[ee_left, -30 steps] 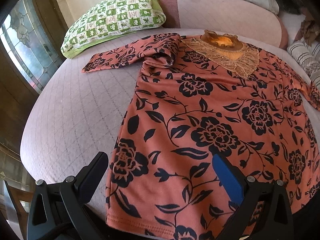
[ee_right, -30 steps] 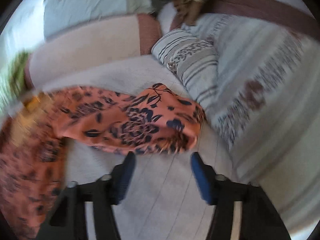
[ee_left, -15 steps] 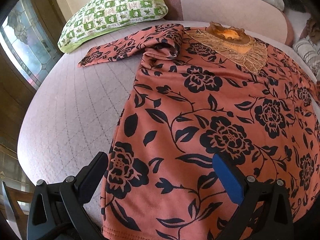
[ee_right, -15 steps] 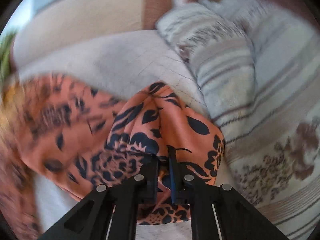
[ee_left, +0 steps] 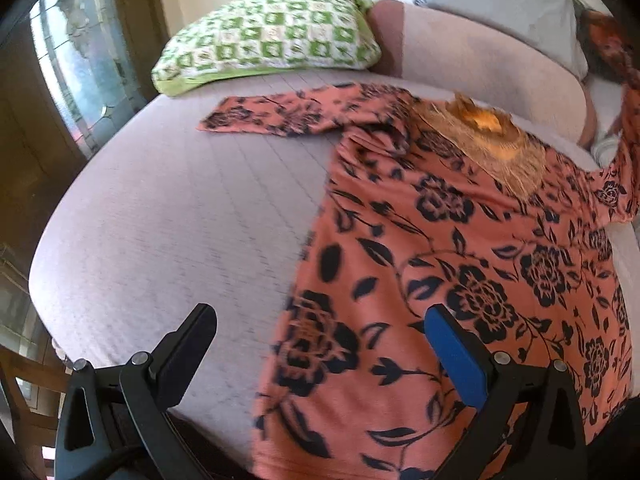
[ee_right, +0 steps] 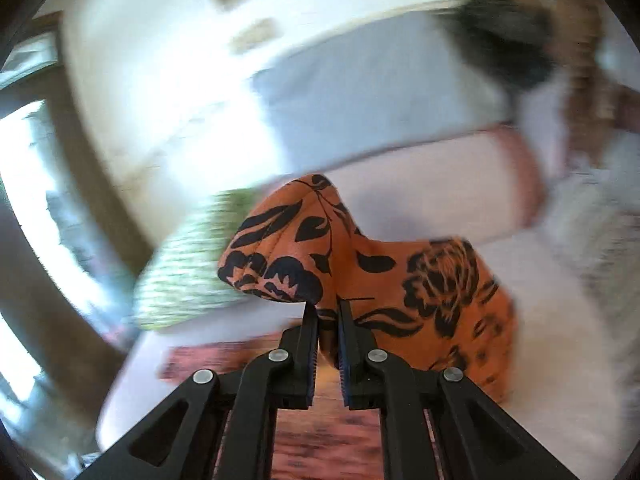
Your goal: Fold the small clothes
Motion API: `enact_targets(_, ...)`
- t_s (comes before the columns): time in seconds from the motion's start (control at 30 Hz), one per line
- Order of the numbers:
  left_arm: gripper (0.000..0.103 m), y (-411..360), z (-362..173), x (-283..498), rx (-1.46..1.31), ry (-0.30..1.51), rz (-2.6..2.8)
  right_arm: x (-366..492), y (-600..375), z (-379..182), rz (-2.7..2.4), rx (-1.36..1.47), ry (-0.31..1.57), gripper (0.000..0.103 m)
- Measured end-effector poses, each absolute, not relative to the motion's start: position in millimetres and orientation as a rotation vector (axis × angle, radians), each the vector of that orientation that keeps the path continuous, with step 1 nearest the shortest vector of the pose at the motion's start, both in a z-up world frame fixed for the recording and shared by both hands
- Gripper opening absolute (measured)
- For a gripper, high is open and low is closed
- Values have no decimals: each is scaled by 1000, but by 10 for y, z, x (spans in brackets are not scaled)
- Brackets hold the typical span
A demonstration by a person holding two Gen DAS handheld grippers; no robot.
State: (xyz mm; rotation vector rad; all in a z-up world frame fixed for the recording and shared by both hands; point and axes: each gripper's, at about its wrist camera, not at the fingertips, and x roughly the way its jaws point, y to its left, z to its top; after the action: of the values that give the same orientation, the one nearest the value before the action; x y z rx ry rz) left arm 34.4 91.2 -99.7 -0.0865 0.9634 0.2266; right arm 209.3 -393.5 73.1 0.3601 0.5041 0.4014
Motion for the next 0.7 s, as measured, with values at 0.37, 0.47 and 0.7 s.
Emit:
enact_targets(0.37,103,973,-858,595,-54,929,212,2414,-2757,-1366,517,393,987,89)
enact_targets(0.47,103,809,-778,917,-72,921,126,2245,-3184,-1264,479,448,932,89)
enact_targets(0.7,103,448,-940,1960,-409,1006,-181,1828,-4250,-1086,348,556,842,89)
